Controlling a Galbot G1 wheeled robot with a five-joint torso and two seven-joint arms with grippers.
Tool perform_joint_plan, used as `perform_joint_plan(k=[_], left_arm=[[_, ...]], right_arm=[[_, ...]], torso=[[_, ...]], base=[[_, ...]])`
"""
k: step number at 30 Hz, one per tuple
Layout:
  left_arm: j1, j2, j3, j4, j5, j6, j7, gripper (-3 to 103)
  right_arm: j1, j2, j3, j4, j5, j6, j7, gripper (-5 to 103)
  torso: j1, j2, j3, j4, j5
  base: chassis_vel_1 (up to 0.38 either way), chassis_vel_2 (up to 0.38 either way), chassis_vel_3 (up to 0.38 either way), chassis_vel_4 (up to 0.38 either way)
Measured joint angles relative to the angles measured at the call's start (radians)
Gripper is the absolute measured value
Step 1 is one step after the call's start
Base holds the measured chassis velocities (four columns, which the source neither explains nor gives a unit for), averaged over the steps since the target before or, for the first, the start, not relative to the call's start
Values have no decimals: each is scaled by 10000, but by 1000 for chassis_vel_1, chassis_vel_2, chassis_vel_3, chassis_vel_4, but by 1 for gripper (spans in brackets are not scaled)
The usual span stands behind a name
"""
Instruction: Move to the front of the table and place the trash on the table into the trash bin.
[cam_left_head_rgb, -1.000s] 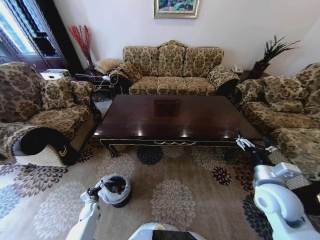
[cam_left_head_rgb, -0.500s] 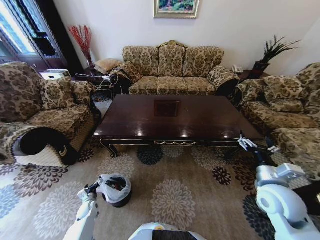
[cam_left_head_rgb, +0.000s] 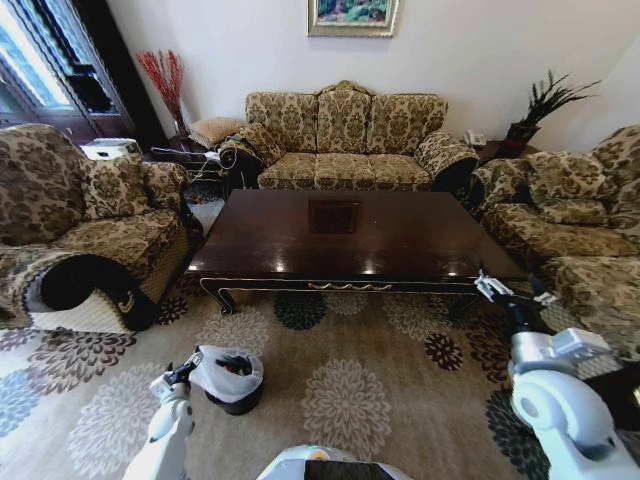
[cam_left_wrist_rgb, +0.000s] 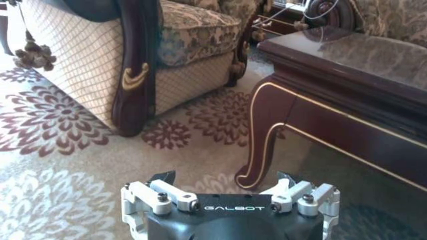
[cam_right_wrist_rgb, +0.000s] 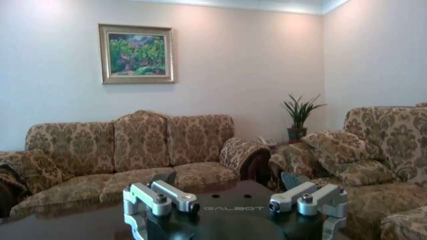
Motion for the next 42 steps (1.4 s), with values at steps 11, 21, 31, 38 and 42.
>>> perform_joint_plan(k=[11,21,31,38,42], left_arm=[[17,-59,-154,-664,-491,471,64,100],[108,-57,-245,-1068,-462,293,232,100],[53,-90,-245,-1261,-2570,1009,170,100],[-32,-105,-253,-1355,-3685,1228,169,100],[-92,-85,-339,-1442,-4475,1551,96,100]], right_arm=[[47,-42,20,-205,-7,31,-65,100],[245,-92,-119,-349,-8,-17,-79,100],[292,-83,-278,-422,-70,-52,-74,100],[277,-116,-244,-505,-75,-61,-68,100],[290,-111,-312,-511,-107,-78,-68,100]], torso=[[0,0,0,0,1],[0,0,0,0,1],[0,0,0,0,1],[0,0,0,0,0],[0,-1,0,0,0]], base=[[0,0,0,0],[0,0,0,0],[0,0,0,0],[0,0,0,0],[0,0,0,0]])
